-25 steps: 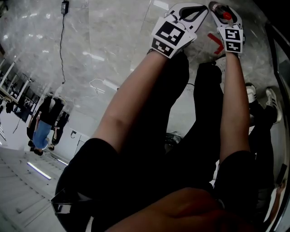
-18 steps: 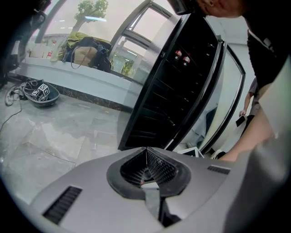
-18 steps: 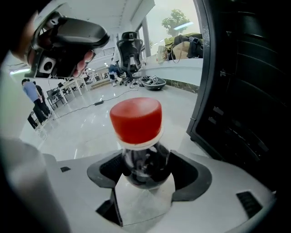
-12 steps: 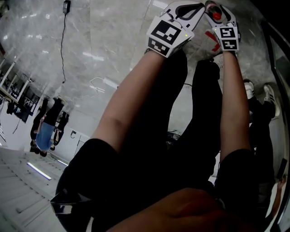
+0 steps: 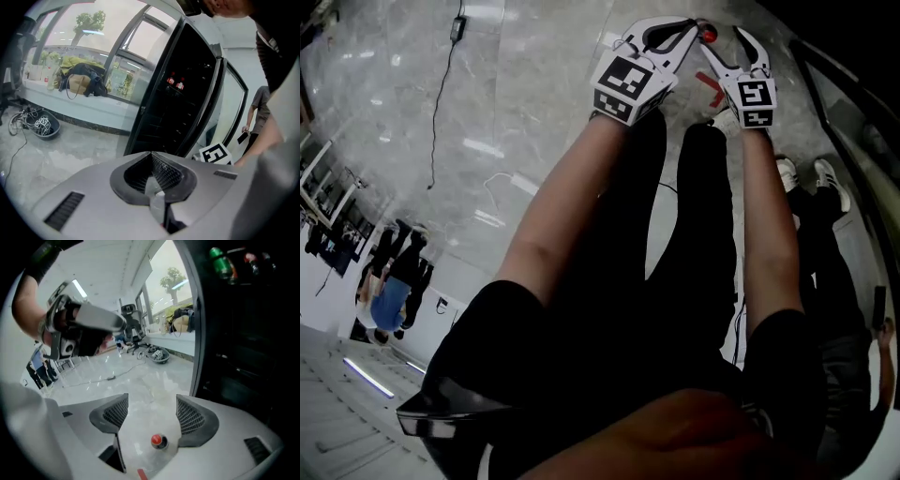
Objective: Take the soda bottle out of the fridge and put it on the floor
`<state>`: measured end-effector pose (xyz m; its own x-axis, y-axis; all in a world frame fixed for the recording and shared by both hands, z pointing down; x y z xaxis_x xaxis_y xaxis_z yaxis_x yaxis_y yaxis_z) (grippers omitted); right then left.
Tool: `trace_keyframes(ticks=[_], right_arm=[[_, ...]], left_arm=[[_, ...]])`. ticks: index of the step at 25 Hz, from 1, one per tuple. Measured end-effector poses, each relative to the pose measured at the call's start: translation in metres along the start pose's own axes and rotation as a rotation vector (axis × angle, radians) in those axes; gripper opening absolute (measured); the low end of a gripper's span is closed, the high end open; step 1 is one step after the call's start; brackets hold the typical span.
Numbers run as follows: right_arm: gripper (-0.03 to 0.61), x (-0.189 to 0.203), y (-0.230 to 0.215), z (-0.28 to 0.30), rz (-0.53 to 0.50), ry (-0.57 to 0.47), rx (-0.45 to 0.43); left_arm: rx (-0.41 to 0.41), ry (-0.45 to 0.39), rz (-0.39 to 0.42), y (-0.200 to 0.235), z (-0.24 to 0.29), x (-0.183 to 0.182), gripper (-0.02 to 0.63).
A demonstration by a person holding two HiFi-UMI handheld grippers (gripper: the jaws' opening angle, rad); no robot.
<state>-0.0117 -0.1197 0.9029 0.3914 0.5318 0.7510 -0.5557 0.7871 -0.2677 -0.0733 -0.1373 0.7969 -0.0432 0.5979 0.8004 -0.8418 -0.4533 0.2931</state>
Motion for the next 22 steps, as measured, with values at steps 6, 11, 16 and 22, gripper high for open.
trace_keyframes(ticks=[6,11,16,22], right_arm=[[0.317,-0.129,0.035,-0.117,0.045,-0.224,0.02],[0.16,-0.214,0.1,-0.219,0.026,-0.406,0.003],[0.014,-0.288,0.139,-0.306,-0.007,-0.487,0.029],[0.012,-0.338,0.189,-0.392,0.022,-0.536,0.004]], left_arm=[[0.033,-0.055,0.033,-0.045,-0.062,-0.095,0.006],[0.128,-0.098,0.116,-0.101,-0.131,-0.149,0.006],[0.222,-0.176,0.171,-0.154,-0.189,-0.226,0.006],[0.349,-0.199,0.238,-0.225,-0.259,-0.283,0.006]])
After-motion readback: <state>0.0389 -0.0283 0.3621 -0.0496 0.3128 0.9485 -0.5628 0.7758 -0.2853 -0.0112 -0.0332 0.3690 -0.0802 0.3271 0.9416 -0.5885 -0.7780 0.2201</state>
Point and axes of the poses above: the fingertips, and each gripper's own axes: z forward along the fingers, y to its left, x out of its underside, the point moved 1 cm from there along -z, backward along the fingers, and after that the axes turned 9 degrees about -x, right-handed, at the moved point
